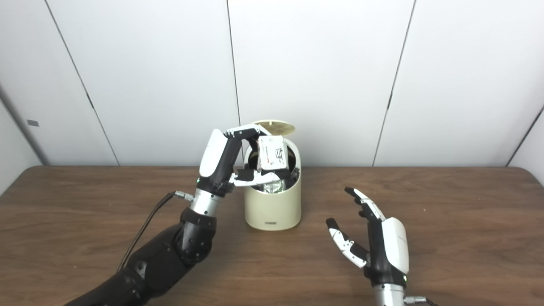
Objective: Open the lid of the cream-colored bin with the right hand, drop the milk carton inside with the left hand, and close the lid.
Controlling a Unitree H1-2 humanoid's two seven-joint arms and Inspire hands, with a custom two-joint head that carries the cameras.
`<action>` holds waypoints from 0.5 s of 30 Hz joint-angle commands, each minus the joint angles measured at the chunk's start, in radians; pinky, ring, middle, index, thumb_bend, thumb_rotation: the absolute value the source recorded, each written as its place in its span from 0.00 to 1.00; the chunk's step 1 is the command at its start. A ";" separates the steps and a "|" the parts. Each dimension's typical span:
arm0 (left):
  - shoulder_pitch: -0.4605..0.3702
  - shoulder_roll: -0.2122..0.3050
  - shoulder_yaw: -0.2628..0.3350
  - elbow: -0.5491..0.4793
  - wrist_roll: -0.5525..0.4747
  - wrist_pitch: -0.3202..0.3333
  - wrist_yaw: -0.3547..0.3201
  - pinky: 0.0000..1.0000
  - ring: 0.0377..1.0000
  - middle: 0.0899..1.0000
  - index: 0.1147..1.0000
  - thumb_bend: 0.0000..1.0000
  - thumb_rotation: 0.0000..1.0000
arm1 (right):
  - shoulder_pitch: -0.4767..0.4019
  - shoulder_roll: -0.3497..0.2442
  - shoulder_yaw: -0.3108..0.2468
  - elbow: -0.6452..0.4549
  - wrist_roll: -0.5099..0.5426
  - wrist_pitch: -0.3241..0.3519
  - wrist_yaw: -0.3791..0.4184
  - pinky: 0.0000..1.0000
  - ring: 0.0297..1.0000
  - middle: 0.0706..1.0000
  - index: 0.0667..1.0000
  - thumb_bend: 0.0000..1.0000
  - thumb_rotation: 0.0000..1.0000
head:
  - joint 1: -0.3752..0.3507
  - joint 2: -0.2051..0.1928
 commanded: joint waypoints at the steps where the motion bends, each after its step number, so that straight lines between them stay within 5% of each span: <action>1: -0.037 0.008 0.008 0.001 -0.024 -0.008 -0.020 0.38 0.44 0.43 0.40 0.50 0.00 | 0.052 0.058 0.026 0.012 0.013 -0.003 -0.010 0.69 0.80 0.82 0.79 0.24 0.50 | -0.001 0.000; 15: 0.006 -0.030 0.087 0.025 -0.101 -0.008 -0.155 0.33 0.40 0.44 0.43 0.50 0.00 | 0.073 0.063 0.034 -0.035 0.021 0.024 0.021 0.70 0.81 0.83 0.80 0.23 0.47 | -0.006 0.026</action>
